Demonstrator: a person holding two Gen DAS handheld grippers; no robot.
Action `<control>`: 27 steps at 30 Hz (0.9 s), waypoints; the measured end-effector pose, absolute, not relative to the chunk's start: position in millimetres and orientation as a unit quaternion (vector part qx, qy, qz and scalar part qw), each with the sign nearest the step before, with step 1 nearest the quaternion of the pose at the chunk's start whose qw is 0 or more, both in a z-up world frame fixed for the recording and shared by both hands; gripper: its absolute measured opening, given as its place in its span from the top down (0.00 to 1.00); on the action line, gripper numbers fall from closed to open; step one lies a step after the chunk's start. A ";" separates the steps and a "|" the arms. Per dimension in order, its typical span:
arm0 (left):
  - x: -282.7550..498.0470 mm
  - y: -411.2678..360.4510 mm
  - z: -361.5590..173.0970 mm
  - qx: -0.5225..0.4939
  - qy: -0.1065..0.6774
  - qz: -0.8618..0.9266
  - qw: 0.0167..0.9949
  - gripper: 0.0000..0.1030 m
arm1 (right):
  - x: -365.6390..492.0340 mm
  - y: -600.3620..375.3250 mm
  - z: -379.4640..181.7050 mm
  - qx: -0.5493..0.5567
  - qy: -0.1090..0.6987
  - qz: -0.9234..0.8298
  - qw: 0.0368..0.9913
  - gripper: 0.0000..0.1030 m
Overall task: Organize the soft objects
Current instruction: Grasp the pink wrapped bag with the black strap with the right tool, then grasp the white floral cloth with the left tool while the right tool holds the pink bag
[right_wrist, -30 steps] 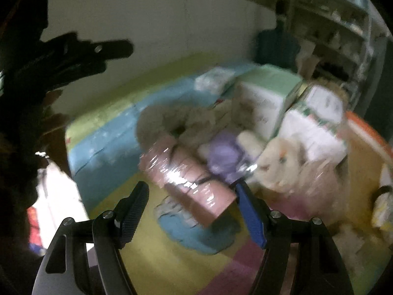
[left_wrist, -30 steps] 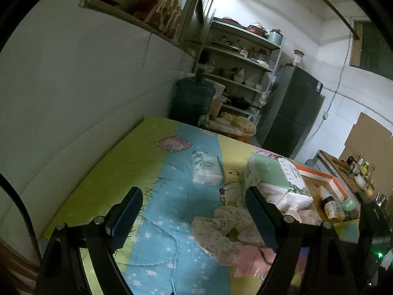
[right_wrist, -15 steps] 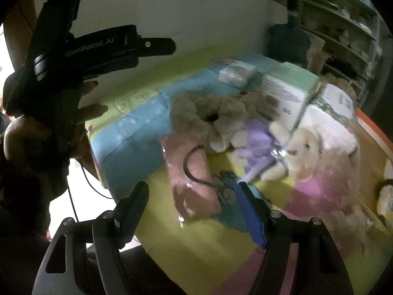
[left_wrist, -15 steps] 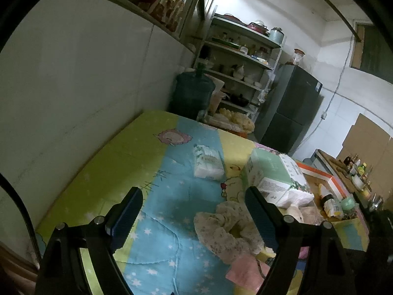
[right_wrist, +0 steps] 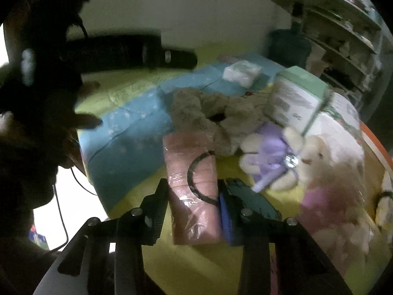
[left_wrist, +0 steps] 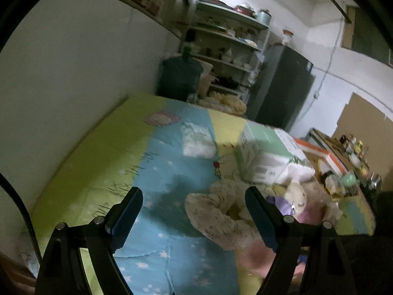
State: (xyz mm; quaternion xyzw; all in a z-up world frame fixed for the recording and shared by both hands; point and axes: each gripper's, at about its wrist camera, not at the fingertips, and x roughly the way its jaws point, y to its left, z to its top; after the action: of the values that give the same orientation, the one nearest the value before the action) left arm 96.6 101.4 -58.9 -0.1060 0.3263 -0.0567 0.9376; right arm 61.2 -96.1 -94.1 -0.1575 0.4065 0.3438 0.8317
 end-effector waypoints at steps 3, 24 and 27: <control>103.4 93.2 -67.8 -0.092 0.341 -0.070 0.933 0.17 | 55.7 -118.6 -80.1 -0.116 0.393 0.330 0.850 0.62; 110.6 71.2 -97.5 -0.058 0.365 -0.056 0.927 0.90 | 51.8 -168.5 -52.3 -0.027 0.347 0.292 0.891 0.62; 107.3 71.1 -90.9 -0.056 0.357 -0.050 0.931 0.91 | 51.6 -170.8 -48.6 -0.021 0.340 0.291 0.894 0.62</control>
State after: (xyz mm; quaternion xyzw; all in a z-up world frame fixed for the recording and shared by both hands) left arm 107.3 71.1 -90.9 -0.0557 0.3570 -0.0496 0.9311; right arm 51.6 -170.8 -48.6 -0.0207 0.3405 0.2909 0.8939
